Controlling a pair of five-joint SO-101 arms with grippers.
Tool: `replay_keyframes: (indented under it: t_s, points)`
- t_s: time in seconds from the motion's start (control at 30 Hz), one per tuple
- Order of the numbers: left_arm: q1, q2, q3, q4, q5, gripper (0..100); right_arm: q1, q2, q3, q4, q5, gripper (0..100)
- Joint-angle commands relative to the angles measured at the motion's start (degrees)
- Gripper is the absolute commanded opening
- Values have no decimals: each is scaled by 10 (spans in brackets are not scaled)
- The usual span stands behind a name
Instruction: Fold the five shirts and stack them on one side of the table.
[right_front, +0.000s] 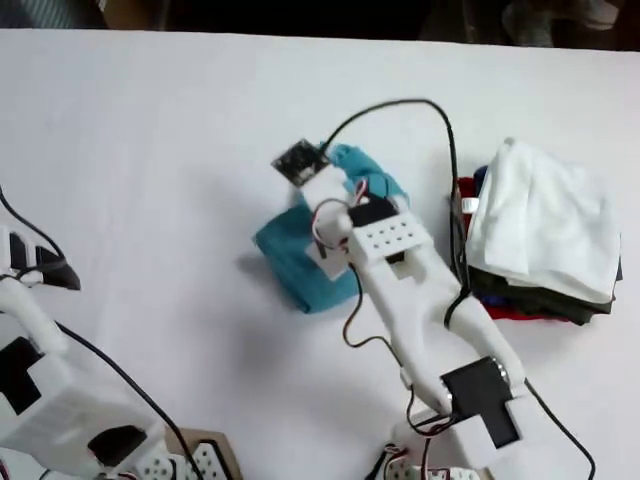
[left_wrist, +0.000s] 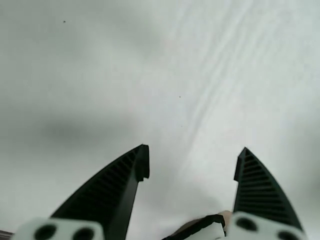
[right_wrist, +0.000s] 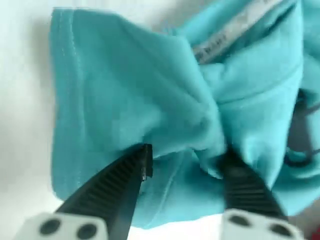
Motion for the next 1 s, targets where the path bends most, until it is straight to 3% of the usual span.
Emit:
replay_keyframes:
  t_s: [0.0,0.57,0.97]
  points:
    - [4,-10,-27,4,2,294,-23,-56,-108,42,16,286]
    - [3,-10,-22,4,1,294,-190,228,-328,95,-17,283]
    - [3,-10,-22,4,1,294,-142,326,-352,91,-11,283]
